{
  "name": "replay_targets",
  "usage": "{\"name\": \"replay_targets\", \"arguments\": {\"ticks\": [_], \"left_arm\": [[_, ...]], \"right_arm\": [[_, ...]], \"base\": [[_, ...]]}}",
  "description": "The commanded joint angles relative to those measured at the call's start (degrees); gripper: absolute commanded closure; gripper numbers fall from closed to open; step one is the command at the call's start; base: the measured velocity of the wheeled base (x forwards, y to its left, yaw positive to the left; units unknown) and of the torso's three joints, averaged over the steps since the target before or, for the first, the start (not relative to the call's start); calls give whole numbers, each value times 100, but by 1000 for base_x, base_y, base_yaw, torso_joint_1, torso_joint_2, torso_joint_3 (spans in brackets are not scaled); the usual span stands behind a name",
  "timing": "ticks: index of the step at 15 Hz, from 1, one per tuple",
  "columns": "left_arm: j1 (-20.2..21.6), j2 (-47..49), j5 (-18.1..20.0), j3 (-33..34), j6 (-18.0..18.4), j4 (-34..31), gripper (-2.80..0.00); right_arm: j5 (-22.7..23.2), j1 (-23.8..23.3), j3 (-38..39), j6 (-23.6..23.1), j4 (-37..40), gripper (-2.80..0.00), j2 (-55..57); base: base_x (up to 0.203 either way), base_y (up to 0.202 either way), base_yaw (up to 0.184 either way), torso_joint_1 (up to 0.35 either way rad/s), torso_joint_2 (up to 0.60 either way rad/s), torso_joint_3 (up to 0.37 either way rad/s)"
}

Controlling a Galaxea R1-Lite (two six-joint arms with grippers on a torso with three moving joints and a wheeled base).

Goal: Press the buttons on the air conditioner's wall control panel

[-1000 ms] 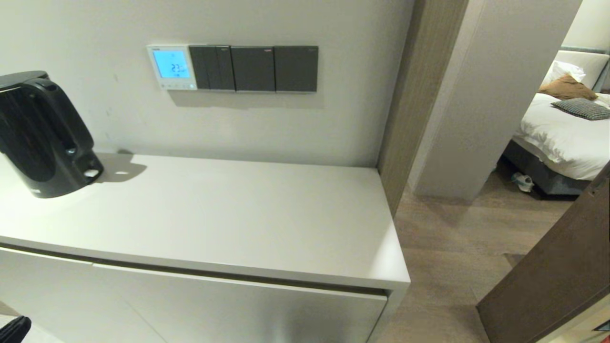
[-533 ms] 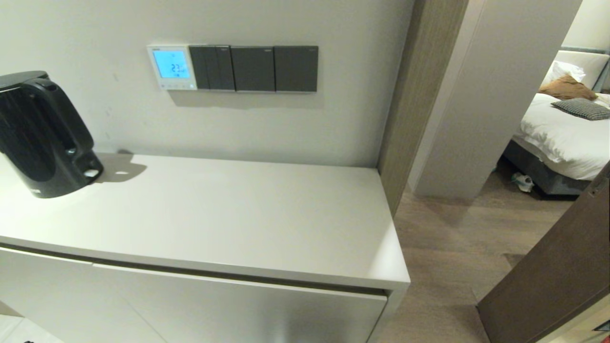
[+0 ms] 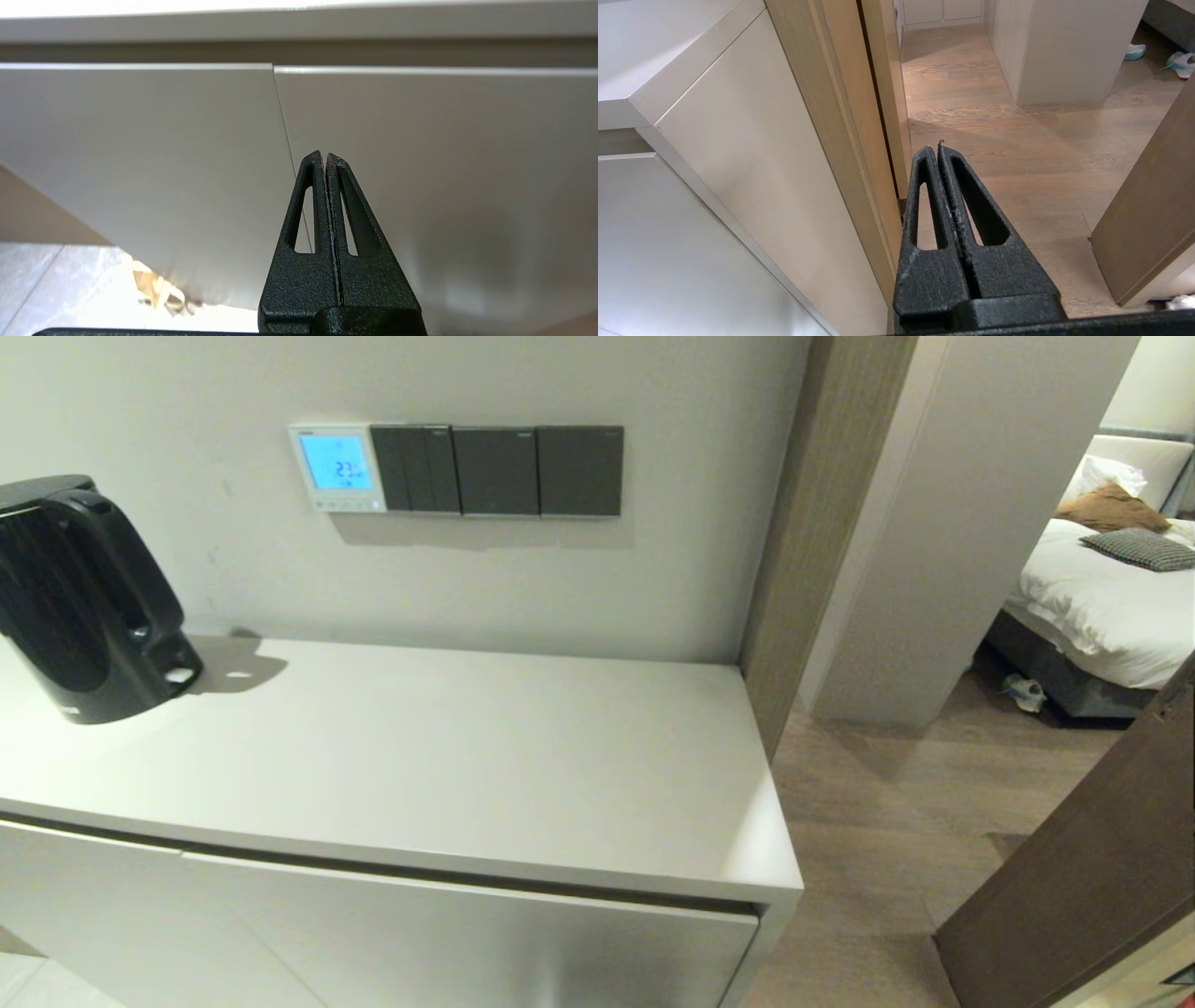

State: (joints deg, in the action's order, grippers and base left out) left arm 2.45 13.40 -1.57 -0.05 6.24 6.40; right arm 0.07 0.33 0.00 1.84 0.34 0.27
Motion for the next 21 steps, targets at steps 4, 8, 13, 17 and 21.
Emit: {"name": "replay_targets", "arguments": {"ticks": [4, 8, 13, 17, 21], "left_arm": [[-96, -348, 145, -3, -34, -363, 0], [-201, -862, 315, -21, -22, -816, 0], [-201, -1340, 298, -13, -17, -772, 0], [-201, -1340, 306, 5, 18, -807, 0], [-210, -1340, 298, 5, -79, -799, 0]], "right_arm": [[1, 2, 9, 0, 1, 0, 8], [1, 2, 2, 0, 1, 0, 8], [1, 2, 3, 6, 1, 0, 8], [1, 2, 9, 0, 1, 0, 8], [1, 2, 9, 0, 1, 0, 8]], "base": [[0, 0, 0, 0, 0, 0], [0, 0, 0, 0, 0, 0], [0, 0, 0, 0, 0, 0], [0, 0, 0, 0, 0, 0], [0, 0, 0, 0, 0, 0]]}}
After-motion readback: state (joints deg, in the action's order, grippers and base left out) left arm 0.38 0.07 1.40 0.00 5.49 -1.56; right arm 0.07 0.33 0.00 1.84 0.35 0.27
